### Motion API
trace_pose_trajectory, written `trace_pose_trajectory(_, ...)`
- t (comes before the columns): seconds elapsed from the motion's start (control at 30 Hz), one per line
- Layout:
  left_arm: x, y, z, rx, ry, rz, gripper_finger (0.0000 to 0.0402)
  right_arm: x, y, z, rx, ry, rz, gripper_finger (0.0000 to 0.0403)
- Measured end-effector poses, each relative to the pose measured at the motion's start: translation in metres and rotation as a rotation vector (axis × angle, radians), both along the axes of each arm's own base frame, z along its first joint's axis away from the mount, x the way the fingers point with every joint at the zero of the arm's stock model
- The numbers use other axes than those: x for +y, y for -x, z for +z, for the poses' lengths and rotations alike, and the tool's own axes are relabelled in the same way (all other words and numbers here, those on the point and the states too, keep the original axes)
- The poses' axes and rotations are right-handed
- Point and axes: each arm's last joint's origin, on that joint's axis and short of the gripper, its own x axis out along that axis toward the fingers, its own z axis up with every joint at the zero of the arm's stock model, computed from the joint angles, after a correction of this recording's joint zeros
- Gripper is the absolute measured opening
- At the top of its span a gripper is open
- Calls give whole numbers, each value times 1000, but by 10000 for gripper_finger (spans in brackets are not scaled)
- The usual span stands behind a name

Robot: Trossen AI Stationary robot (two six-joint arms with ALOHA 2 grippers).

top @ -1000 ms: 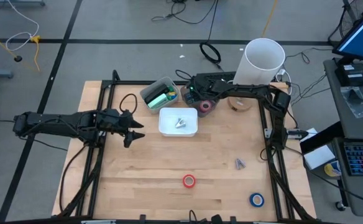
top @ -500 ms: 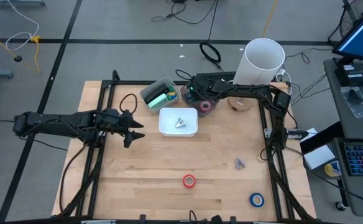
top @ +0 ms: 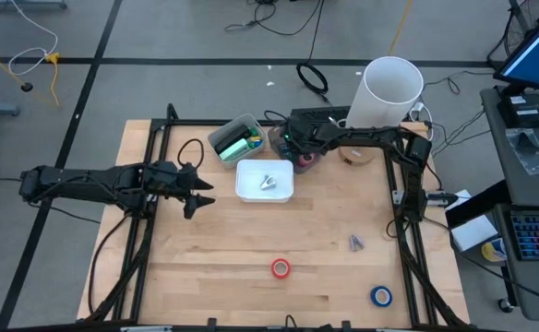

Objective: Pick and place Stapler, Stapler remover, tape
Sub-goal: Put the light blue tape into the black bin, then put the blue tape into the black bin

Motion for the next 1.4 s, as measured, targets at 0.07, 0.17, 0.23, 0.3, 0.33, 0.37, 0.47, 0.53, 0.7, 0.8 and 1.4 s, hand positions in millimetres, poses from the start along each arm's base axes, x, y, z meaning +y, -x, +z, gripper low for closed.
trace_pose_trajectory(0.07,0,0,0,0,0,0,262,0,0,-1,0,-8,3,106)
trace_pose_trajectory(0.17,0,0,0,0,0,0,262,0,-1,0,-20,-16,10,109)
trace_pose_trajectory(0.23,0,0,0,0,0,0,262,0,-2,0,-37,-8,11,116)
trace_pose_trajectory(0.3,0,0,0,0,0,0,262,-1,-4,2,-60,3,11,122)
trace_pose_trajectory(0.33,0,0,0,0,0,0,262,-2,-5,2,-69,8,11,126)
trace_pose_trajectory(0.37,0,0,0,0,0,0,262,-2,-6,3,-79,12,12,129)
trace_pose_trajectory(0.47,0,0,0,0,0,-1,262,-2,-8,7,-109,24,15,132)
trace_pose_trajectory(0.53,0,0,0,0,0,0,262,0,-7,13,-126,30,16,131)
trace_pose_trajectory(0.7,0,0,0,0,-1,0,262,13,-5,39,-186,49,57,121)
trace_pose_trajectory(0.8,0,0,0,0,-1,0,262,28,-2,64,-266,31,132,115)
trace_pose_trajectory(1.4,0,0,0,2,14,11,262,222,25,145,-459,-250,1137,105)
